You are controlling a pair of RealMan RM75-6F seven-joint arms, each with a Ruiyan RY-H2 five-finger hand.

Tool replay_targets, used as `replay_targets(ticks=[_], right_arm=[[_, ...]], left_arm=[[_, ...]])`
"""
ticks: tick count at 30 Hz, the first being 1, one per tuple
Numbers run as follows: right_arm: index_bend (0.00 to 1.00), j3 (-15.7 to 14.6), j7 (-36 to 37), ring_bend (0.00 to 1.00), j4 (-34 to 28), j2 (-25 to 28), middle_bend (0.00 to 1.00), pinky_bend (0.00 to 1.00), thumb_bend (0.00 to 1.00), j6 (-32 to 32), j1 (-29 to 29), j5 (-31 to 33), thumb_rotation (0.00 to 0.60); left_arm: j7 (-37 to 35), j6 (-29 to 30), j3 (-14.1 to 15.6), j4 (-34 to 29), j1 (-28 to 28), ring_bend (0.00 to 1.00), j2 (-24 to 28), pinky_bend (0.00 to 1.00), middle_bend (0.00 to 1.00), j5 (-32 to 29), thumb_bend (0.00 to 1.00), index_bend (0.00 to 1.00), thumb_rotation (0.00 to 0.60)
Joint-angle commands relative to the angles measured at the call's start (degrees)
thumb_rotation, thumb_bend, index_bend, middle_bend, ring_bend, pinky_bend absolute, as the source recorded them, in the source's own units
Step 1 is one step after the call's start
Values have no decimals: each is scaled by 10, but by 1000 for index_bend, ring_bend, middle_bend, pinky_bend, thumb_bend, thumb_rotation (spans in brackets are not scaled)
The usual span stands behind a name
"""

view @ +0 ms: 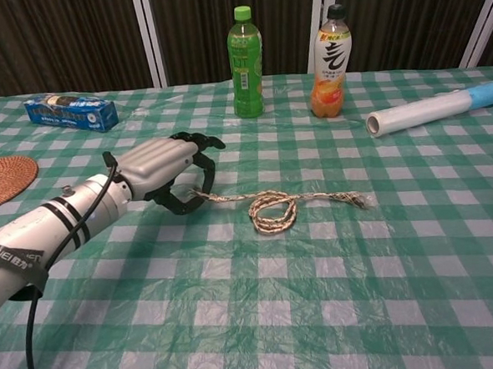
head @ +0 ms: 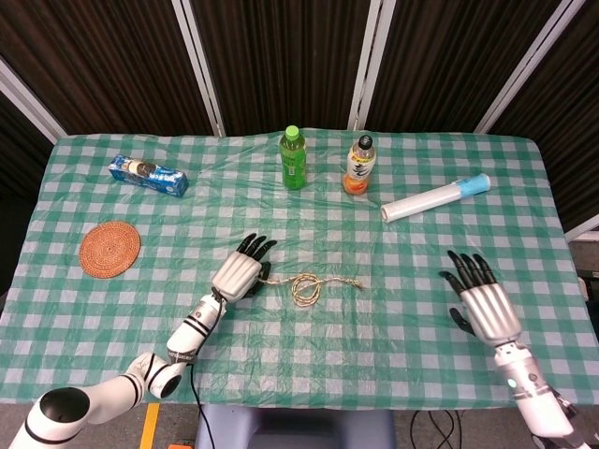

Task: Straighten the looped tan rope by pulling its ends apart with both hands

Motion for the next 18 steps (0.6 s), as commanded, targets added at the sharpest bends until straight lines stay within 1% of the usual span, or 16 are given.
replay_targets(ticks=[1, 5, 7, 13, 18], right_arm=[[434, 19, -40, 0, -2, -41, 0, 0, 394, -56, 50, -2, 600], [453, 32, -81, 0, 20, -89, 0, 0, 394, -83, 85, 8, 600], [463, 38, -84, 0, 36, -111, 0, 0, 394, -89, 98, 13, 600], [489, 51, -75, 0, 74, -156, 0, 0, 396, -114, 131, 34, 600], [489, 62, -89, 0, 111, -189, 0, 0, 396, -141, 159, 59, 600]], left_arm=[[15, 8, 2, -24, 10, 0, 14, 31, 83, -3, 482, 667, 600], [28, 8, -1, -43, 15, 0, 23, 31, 84, -9, 481, 671, 600], [32, 6, -2, -49, 16, 0, 26, 31, 85, -13, 482, 672, 600], [35, 1, -3, -57, 19, 0, 31, 31, 85, -18, 481, 672, 600], [33, -3, -3, -53, 20, 0, 28, 31, 86, -21, 482, 674, 600]])
